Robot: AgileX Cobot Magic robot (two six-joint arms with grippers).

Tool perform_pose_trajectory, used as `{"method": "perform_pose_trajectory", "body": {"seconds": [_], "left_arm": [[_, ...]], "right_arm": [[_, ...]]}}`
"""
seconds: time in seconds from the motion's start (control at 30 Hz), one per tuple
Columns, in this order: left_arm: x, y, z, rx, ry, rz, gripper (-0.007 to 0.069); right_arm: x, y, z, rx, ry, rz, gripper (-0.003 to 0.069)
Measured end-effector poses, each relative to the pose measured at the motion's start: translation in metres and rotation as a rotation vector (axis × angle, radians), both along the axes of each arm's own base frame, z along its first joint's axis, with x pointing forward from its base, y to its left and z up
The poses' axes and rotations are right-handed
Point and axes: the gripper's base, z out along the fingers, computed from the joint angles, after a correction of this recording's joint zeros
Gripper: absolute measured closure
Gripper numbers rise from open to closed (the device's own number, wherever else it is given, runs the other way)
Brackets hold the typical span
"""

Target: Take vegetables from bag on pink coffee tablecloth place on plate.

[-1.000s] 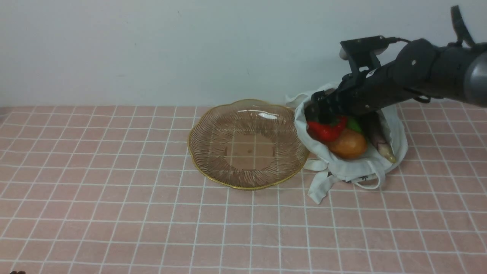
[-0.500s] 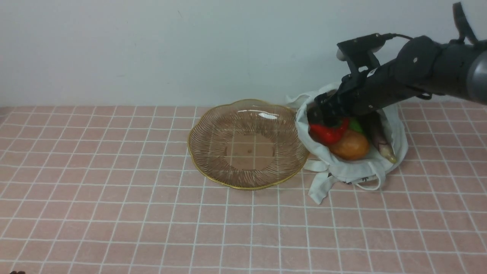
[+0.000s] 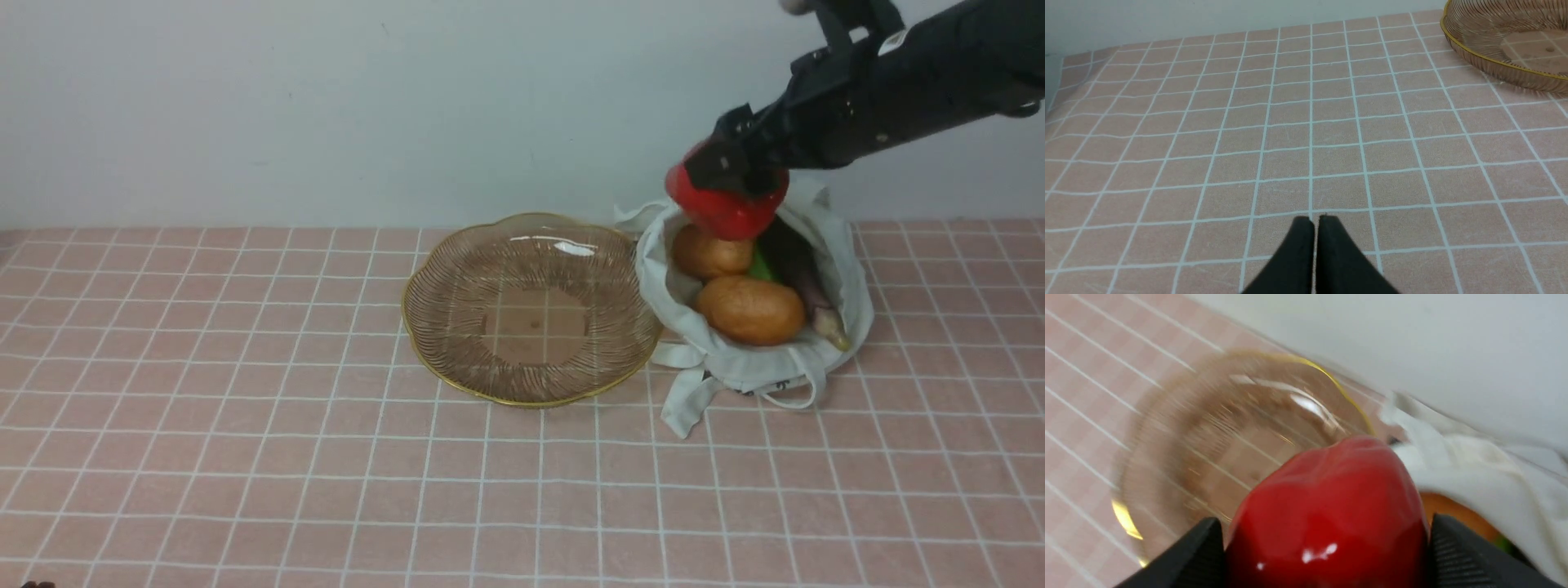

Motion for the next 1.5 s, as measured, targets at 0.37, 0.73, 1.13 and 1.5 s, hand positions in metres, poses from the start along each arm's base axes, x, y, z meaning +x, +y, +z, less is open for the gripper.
{"method": "perform_pose_trajectory", "body": {"seconds": [0.37,0.73,1.13,1.5], "left_arm": [[0.0,0.0,0.0,0.0,0.0,0.0,0.0629],[0.0,0.0,0.0,0.0,0.0,0.0,0.0629],[0.0,0.0,0.0,0.0,0.0,0.0,0.0629],[0.0,0.0,0.0,0.0,0.0,0.0,0.0629]], "right_arm": [[0.02,0.1,-0.081,0.069,-0.017,0.073,0.0078],[0.037,0.123,-0.13,-0.008,-0.153,0.015,0.0039],[0.003,0.111,-0.046,-0.002,-0.225,0.149,-0.0019],[-0.116,0.033,0.092,-0.05,-0.176,0.188,0.0214]]}}
